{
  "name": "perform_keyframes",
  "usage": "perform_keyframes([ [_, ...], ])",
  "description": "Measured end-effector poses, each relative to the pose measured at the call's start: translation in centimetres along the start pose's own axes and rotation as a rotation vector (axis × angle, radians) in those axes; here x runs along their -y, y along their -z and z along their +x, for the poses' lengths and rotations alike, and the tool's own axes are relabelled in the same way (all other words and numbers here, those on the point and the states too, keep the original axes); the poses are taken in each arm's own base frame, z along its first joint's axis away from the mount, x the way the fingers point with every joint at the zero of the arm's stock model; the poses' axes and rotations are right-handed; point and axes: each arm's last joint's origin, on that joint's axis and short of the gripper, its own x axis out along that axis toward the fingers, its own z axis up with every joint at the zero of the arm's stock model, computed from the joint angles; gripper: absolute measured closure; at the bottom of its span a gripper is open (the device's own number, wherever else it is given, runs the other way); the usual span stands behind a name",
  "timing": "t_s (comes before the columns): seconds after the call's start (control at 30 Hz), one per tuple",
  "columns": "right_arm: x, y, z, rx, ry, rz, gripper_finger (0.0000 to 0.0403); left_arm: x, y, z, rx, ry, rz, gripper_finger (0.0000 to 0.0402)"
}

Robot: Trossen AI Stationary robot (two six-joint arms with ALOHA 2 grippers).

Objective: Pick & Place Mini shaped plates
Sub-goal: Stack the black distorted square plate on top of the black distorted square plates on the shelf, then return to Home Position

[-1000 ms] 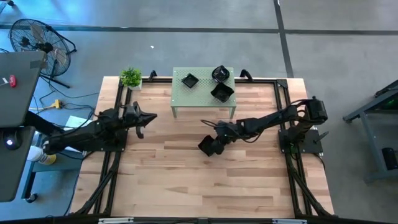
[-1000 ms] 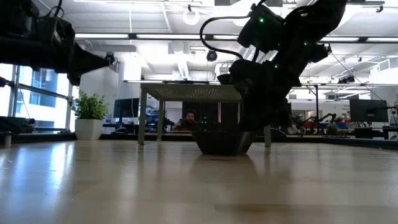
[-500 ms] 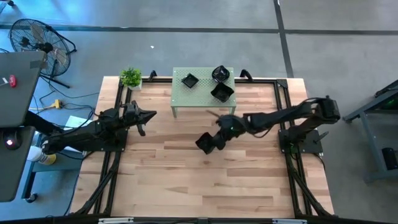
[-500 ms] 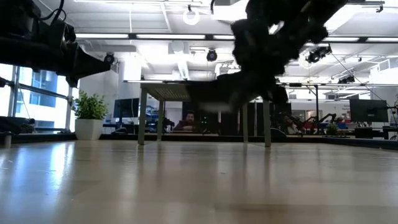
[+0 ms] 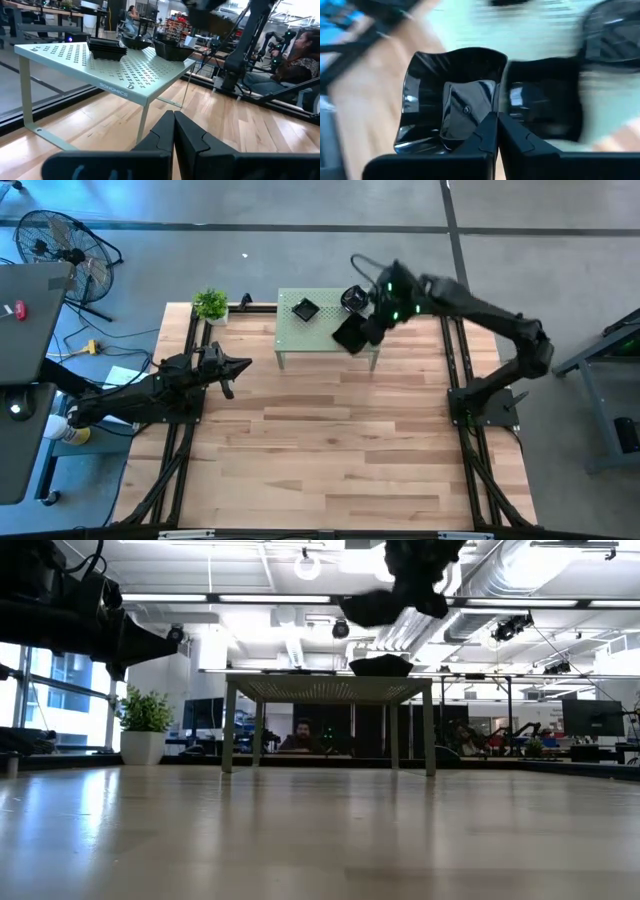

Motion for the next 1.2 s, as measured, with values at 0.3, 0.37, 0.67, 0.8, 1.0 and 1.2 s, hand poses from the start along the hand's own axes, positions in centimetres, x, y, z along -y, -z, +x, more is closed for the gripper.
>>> perform_keyframes([
  [0.3, 7.4, -2.6, 1.5, -0.101, 0.036, -0.073, 0.04, 0.0, 0.0, 0.0, -0.003, -0.001, 0.0, 0.0401],
  [0.37, 8.2, -2.8, 1.8, -0.105, 0.041, -0.059, 0.0398, 0.0, 0.0, 0.0, -0.003, -0.001, 0.0, 0.0401],
  [0.67, 8.9, -3.1, 2.2, -0.098, 0.049, -0.045, 0.039, 0.0, 0.0, 0.0, -0.004, -0.001, 0.0, 0.0401],
  [0.8, 9.0, -3.0, 2.2, -0.099, 0.054, -0.042, 0.0369, 0.0, 0.0, 0.0, -0.005, -0.001, 0.0, 0.0401],
  [1.0, 8.5, -3.0, 1.2, -0.069, 0.067, -0.039, 0.0328, 0.0, 0.0, 0.0, -0.005, -0.002, 0.0, 0.0401],
  [1.2, 6.1, -2.2, -1.5, 0.012, 0.091, -0.162, 0.0338, 0.0, 0.0, 0.0, -0.005, -0.002, 0.0, 0.0401],
])
